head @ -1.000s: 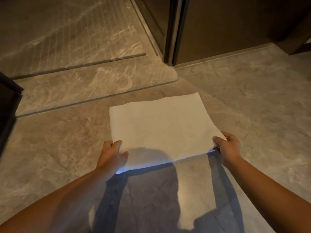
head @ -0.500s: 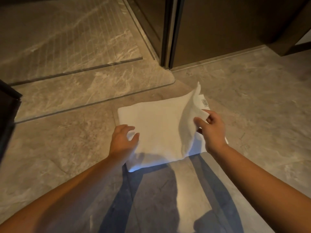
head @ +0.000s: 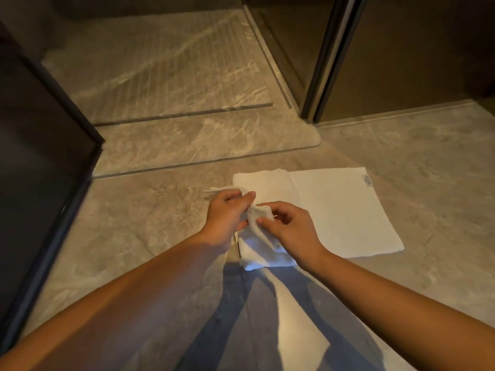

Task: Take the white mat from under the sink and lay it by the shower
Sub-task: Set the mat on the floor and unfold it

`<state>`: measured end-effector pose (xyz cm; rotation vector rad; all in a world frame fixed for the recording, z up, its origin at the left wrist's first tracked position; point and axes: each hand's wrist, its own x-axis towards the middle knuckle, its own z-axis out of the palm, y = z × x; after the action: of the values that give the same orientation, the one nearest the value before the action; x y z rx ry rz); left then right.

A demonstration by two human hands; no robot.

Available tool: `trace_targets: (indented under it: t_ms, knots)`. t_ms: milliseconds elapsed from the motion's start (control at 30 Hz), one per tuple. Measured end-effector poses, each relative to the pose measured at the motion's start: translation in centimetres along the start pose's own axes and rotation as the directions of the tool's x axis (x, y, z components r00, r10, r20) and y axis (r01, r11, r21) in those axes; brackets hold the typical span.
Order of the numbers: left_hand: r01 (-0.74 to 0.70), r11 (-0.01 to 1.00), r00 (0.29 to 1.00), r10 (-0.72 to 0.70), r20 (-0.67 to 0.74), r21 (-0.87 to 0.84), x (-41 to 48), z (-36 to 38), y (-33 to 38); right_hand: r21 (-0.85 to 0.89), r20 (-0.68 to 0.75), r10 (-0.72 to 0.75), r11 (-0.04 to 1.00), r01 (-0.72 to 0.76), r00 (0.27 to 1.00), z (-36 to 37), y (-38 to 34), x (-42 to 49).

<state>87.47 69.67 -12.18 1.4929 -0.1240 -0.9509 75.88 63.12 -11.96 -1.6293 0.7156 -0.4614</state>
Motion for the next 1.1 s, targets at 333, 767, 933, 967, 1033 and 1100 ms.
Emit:
trace_targets:
  t_ms: [333,767,933,967,1033,1100]
  knots:
    - [0.017,0.992,0.988,0.003,-0.157,0.128,-0.4,-3.5,-0.1,-0.004,0.114,0.013,1.0,-0.012,0.993,2.3,0.8,-0.5]
    - [-0.11,0.93,0.917,0.231,-0.324,0.35,-1.1,-16.0,5.8,-0.202,-0.009,0.063,0.977,-0.063,0.998,0.8,3.9,1.6]
    - [-0.017,0.905,0.828,0.251,-0.502,0.425,-2.5,-22.9,4.2,-0.25,0.087,0.061,0.968,-0.038,0.994,3.1,4.9,2.5]
    - [0.016,0.878,0.792,0.281,-0.542,0.479,-2.7,-24.1,3.7,-0.265,0.104,0.066,0.964,-0.036,0.992,3.4,5.1,2.6]
    - [0.134,0.745,0.716,0.383,-0.584,0.653,-3.3,-26.5,2.5,-0.306,0.14,0.083,0.951,-0.036,0.987,3.5,5.8,2.6]
    - [0.244,0.599,0.686,0.45,-0.572,0.763,-3.6,-27.8,1.4,-0.352,0.155,0.085,0.936,-0.025,0.984,3.1,6.6,2.6]
